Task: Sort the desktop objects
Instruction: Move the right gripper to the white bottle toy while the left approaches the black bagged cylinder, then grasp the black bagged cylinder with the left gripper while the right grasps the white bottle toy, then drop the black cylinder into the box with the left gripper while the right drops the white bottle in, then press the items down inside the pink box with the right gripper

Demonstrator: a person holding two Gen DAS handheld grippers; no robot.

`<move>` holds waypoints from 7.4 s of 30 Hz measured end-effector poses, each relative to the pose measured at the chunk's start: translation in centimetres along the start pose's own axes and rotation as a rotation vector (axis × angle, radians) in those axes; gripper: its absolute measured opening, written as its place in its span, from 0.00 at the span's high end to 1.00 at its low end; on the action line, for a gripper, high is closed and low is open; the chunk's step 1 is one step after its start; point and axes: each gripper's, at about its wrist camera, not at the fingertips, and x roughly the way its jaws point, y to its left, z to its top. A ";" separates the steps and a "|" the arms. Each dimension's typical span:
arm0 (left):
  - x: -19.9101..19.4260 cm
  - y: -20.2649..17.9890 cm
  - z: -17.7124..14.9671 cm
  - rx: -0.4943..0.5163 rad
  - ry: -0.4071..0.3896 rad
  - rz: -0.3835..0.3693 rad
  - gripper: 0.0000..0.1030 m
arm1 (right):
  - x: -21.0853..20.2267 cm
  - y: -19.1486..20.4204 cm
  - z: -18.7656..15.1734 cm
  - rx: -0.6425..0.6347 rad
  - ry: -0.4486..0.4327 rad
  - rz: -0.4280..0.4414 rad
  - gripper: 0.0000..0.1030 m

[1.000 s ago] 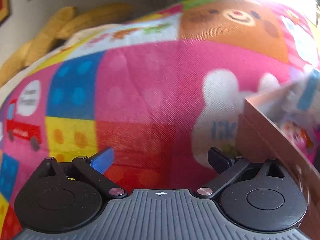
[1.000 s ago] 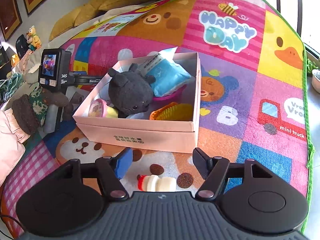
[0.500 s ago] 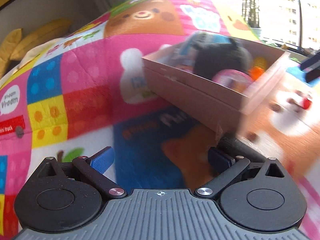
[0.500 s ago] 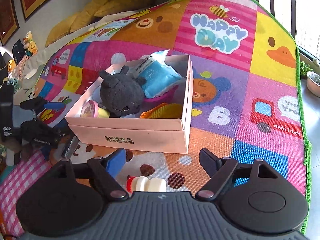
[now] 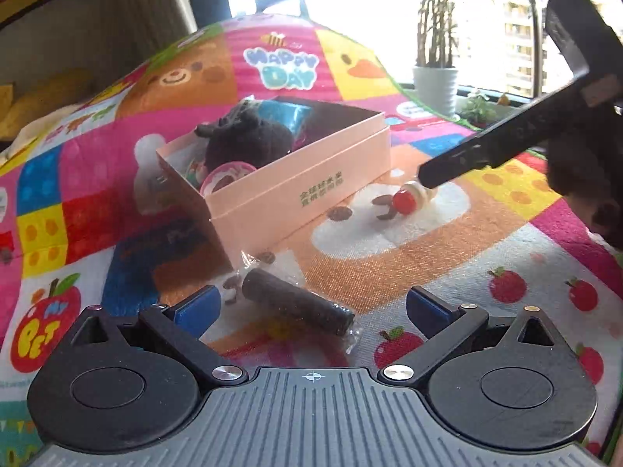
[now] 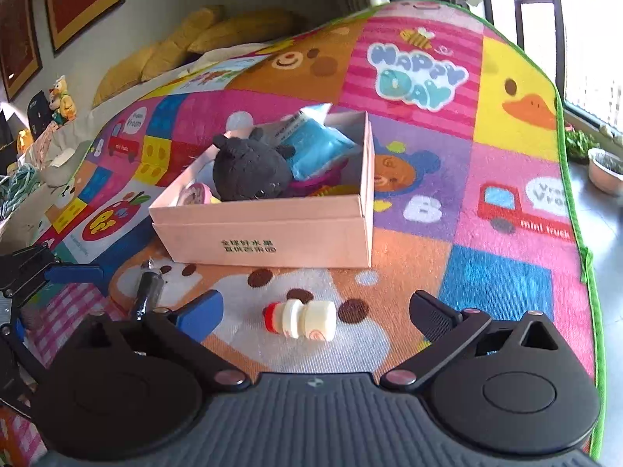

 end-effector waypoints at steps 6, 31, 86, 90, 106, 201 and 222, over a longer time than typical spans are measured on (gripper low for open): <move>3.7 1.2 1.4 -0.119 0.107 0.008 0.00 | -0.3 -1.6 -1.8 0.096 0.022 -0.033 0.01; -0.7 2.6 -1.5 -0.108 0.089 0.412 0.00 | -0.1 -1.4 -2.4 0.100 0.003 -0.109 0.00; -1.0 -1.0 -2.5 -0.309 0.022 0.069 0.08 | 0.3 4.4 -3.9 -0.210 0.145 -0.005 0.00; -1.4 -1.4 -2.7 -0.306 0.023 0.080 0.02 | -1.3 3.2 -3.6 -0.147 0.045 -0.045 0.00; -0.9 -1.6 -2.7 -0.290 0.047 0.087 0.00 | 2.4 3.5 -0.4 -0.123 0.080 -0.094 0.58; 2.9 6.0 4.0 -0.241 -0.122 -0.017 0.00 | 6.9 7.2 14.0 -0.308 0.018 -0.022 0.38; 3.4 7.7 4.7 -0.319 -0.130 -0.001 0.00 | 14.1 1.0 18.1 0.001 0.156 -0.015 0.57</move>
